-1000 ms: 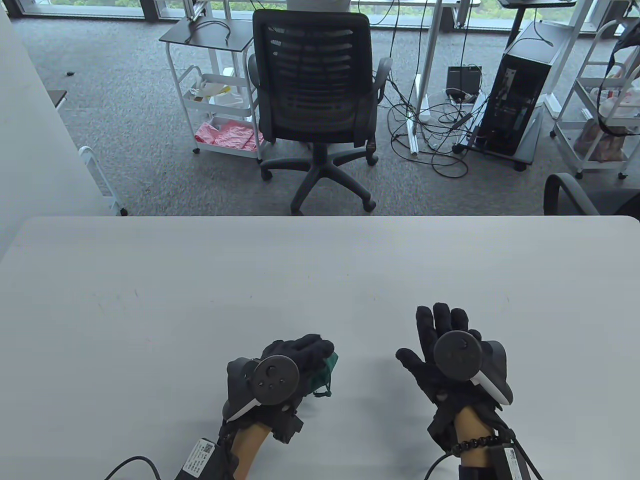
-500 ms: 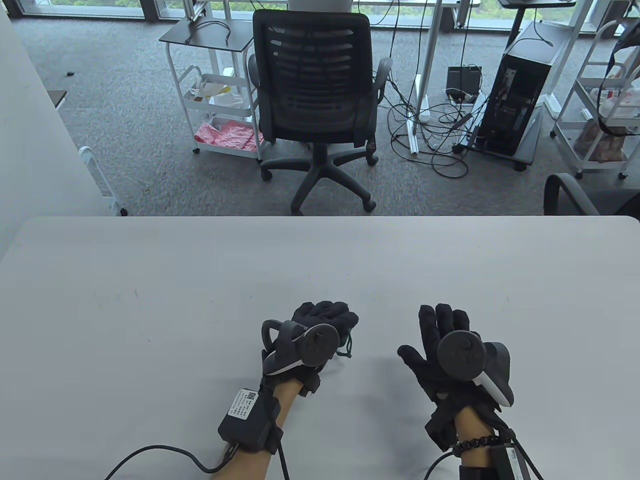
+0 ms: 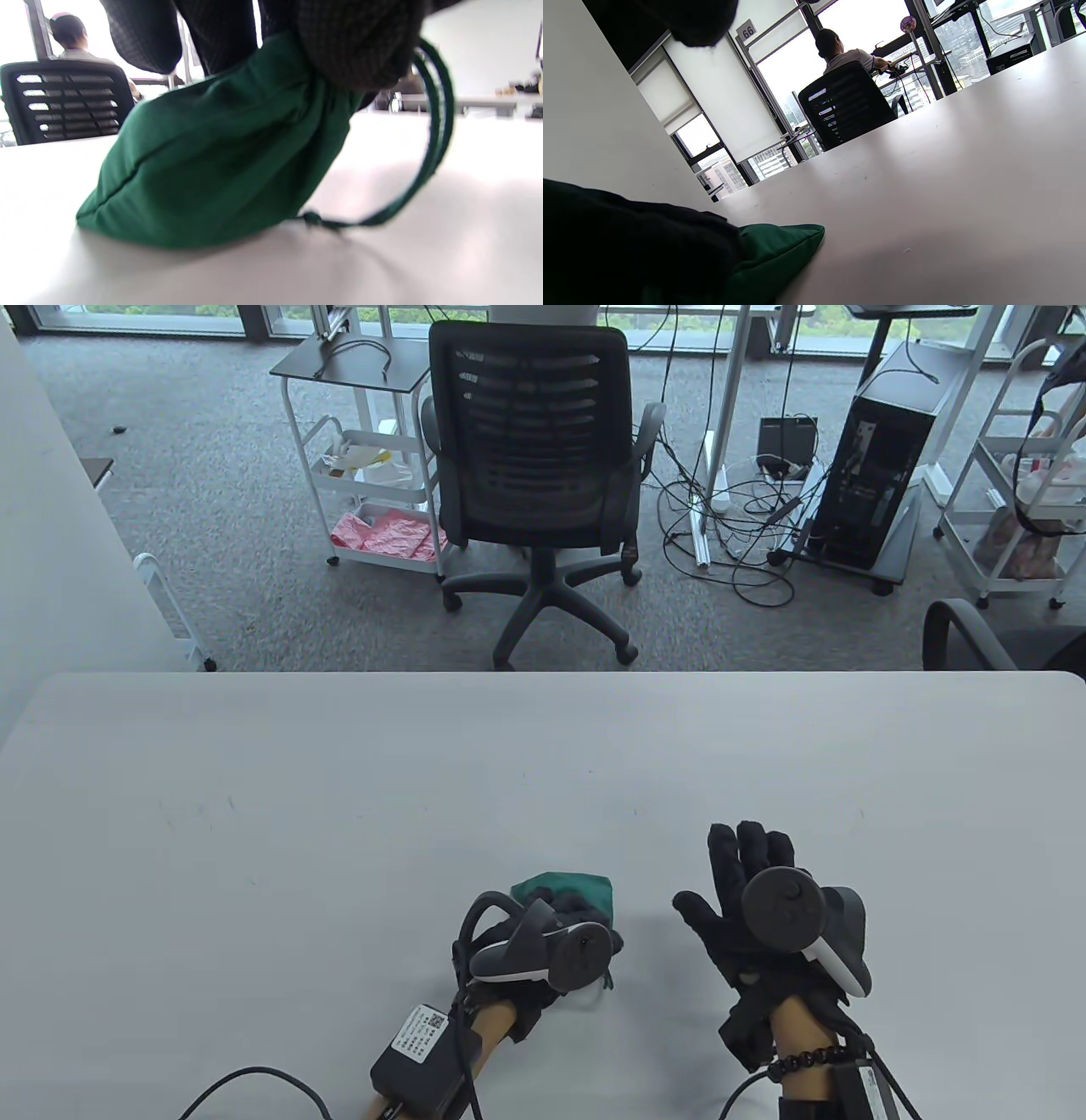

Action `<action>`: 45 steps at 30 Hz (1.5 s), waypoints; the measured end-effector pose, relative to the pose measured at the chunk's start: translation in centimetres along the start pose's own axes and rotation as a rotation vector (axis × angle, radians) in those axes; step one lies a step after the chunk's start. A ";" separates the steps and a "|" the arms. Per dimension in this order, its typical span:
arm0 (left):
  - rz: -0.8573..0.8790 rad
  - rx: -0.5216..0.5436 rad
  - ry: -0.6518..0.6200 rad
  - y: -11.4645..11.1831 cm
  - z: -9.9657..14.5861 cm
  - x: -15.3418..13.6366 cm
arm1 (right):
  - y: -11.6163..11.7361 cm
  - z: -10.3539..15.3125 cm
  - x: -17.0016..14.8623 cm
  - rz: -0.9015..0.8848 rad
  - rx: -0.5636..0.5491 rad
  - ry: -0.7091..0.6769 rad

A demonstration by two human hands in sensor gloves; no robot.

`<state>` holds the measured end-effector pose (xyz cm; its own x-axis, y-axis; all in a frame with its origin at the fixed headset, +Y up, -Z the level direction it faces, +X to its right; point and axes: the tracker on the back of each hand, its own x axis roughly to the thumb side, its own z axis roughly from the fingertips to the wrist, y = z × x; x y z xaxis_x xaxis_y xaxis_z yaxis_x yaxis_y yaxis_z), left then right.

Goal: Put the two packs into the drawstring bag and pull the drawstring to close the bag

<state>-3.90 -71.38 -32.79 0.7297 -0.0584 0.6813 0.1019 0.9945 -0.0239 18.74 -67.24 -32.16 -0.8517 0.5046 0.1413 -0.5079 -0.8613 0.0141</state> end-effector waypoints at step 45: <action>0.191 0.126 0.607 2.2 9.8 -9.6 | 0.3 0.1 0.7 0.077 -0.065 -0.037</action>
<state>-17.33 -67.75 -32.24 0.9833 0.1183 0.1380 -0.1205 0.9927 0.0078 17.99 -67.18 -31.99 -0.8839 0.4334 0.1757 -0.4493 -0.8912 -0.0623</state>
